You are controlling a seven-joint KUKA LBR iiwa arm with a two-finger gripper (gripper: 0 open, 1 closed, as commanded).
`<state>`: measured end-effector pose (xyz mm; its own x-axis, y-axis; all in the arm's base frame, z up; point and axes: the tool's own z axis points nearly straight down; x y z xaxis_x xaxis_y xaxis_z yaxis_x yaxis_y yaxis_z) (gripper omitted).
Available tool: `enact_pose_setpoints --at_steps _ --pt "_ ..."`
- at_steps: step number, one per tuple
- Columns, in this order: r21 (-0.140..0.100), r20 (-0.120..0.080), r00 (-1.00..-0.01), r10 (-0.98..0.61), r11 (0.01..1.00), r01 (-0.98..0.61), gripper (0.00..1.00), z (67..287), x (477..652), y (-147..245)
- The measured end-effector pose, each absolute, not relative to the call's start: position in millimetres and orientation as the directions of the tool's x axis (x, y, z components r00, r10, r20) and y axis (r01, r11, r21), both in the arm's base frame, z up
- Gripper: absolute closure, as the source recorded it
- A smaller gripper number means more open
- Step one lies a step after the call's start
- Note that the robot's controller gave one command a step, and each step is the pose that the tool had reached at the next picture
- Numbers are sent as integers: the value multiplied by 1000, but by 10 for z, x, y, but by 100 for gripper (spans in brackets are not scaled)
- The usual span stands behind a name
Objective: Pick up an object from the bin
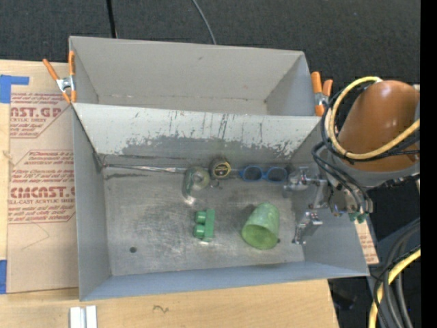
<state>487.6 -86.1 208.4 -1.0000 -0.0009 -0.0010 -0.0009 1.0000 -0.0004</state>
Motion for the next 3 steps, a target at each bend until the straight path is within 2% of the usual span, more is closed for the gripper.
enact_pose_setpoints --at_steps 1,2,3 --pt "3 6 -999 54 999 54 0 768 5144 -443" --pt "-3 -10 -1000 -9 1000 -9 0 728 5045 -133" --pt "5 -5 -995 99 995 99 0 758 5282 835"
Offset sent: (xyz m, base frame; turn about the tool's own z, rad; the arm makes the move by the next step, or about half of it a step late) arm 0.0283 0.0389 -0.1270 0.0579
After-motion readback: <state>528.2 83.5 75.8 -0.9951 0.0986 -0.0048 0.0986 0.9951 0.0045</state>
